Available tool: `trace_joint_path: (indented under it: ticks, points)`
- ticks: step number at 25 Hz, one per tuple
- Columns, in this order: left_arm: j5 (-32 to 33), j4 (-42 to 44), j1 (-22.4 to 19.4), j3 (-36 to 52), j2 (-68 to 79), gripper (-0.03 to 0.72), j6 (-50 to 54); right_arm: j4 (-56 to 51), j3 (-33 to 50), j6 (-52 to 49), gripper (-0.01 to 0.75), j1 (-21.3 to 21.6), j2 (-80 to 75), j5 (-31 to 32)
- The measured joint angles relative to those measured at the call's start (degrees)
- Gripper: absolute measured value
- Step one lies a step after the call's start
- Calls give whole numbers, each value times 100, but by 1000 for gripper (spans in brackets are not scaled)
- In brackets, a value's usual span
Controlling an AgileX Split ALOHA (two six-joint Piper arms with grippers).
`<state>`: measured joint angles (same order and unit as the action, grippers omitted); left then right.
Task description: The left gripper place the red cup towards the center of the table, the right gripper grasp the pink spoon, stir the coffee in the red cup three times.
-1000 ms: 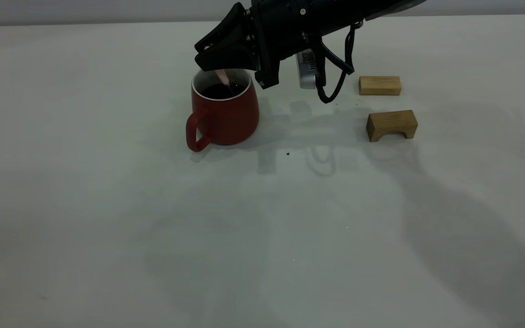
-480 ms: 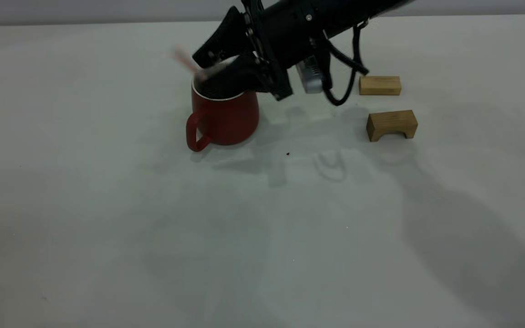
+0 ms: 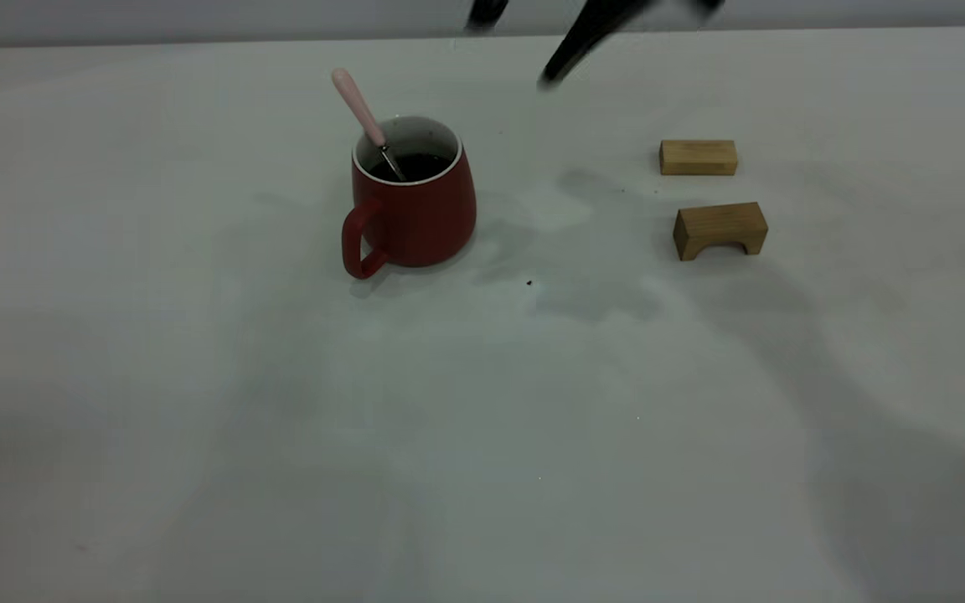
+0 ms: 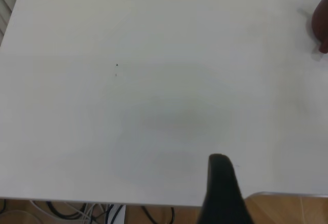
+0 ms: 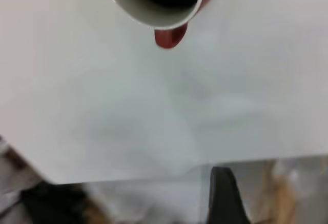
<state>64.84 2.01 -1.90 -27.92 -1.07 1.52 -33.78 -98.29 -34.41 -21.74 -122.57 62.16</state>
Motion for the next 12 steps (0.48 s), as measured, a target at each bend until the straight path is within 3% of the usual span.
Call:
trace_joint_path:
  ticks: [5,12]
  points:
    - [0,0,0,0,0,573,0,1256,16,1087,534,0,1129,666]
    - [0,0,0,0,0,573,0,2261,938,2848,533,5,2777,771]
